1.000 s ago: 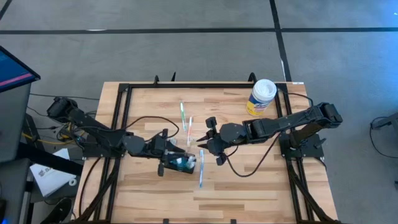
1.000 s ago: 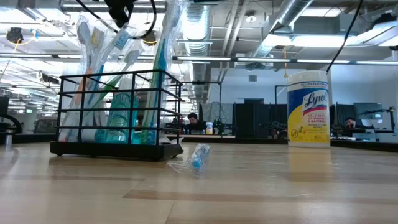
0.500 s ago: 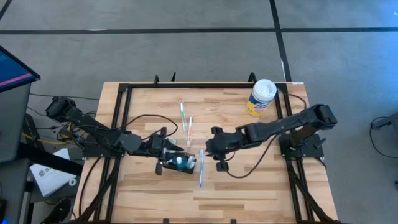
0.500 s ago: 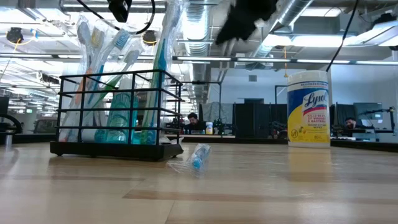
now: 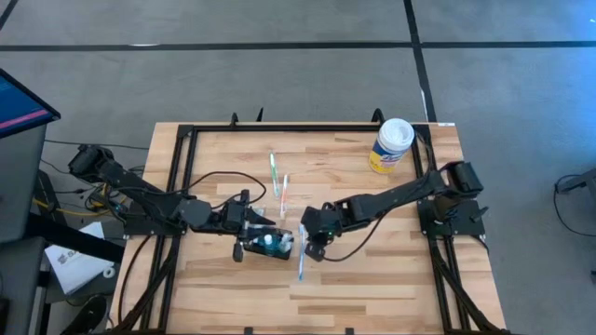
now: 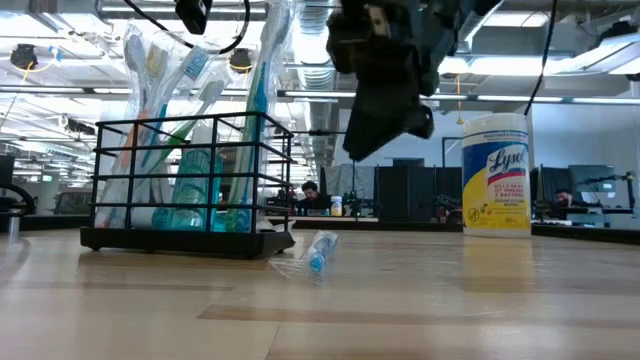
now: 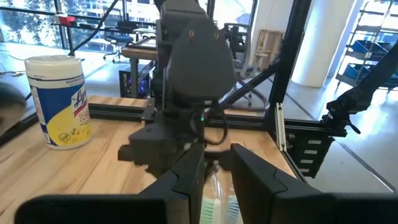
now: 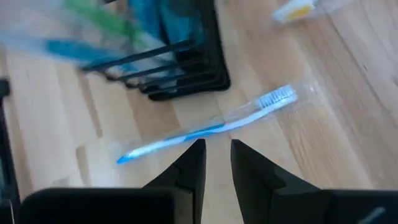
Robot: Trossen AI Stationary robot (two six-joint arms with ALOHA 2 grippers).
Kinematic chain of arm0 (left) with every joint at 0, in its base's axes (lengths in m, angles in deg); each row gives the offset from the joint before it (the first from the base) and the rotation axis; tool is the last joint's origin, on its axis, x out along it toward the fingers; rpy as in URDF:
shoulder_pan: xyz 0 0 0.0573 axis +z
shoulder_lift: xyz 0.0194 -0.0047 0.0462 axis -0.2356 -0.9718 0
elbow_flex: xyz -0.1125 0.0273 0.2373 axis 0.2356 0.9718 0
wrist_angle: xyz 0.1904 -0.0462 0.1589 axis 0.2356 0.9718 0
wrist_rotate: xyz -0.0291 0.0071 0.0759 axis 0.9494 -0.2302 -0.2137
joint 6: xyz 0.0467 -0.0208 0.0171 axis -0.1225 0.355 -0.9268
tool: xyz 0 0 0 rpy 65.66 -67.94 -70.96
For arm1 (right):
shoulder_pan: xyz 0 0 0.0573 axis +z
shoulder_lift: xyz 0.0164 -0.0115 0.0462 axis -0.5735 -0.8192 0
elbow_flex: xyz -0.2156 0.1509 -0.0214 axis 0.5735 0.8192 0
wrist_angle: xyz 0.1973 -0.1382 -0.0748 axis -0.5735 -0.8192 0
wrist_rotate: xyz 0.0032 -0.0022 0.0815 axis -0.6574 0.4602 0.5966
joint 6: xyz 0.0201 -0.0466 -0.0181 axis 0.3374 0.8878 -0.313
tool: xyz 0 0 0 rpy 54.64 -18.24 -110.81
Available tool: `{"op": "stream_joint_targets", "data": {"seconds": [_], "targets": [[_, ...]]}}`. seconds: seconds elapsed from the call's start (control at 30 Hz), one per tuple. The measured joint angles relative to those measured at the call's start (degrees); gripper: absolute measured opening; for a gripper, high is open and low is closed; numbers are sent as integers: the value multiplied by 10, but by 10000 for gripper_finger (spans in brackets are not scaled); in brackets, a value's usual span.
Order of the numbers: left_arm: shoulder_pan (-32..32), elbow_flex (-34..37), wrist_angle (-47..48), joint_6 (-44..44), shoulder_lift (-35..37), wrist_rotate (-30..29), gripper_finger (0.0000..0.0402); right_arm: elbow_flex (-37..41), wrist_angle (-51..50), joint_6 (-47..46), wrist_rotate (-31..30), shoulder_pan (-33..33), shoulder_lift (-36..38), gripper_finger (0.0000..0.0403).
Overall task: Pick & Place toothbrushing station
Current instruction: Put the blue toothbrush into the wire organizer
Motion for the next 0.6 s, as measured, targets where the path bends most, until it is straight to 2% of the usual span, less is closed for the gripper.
{"op": "stream_joint_targets", "data": {"seconds": [0.3, 0.6], "targets": [[0, 0, 1, 0, 0, 0, 74, -1, 17, -134, -2, -5, -32, 66], [-1, 0, 1, 0, 0, 0, 74, 0, 16, -160, -6, -3, -33, 66]]}}
